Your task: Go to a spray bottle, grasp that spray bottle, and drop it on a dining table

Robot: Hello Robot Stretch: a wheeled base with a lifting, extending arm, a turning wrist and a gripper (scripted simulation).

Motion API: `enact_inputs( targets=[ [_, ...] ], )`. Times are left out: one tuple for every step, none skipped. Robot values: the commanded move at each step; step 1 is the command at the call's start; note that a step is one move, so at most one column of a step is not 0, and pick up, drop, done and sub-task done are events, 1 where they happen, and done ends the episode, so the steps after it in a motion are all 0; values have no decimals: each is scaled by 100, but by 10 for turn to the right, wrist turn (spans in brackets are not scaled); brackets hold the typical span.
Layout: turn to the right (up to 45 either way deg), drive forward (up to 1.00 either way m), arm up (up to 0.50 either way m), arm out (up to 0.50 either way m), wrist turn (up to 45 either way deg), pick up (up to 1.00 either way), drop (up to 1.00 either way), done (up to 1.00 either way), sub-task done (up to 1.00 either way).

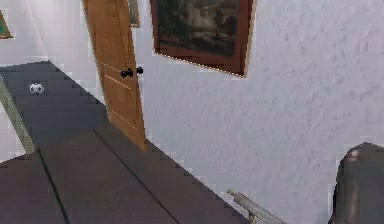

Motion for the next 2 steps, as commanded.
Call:
enact_inputs(
  targets=[
    [-90, 0, 0, 0, 0, 0, 0, 0, 0],
    [450, 0, 0, 0, 0, 0, 0, 0, 0]
  ],
)
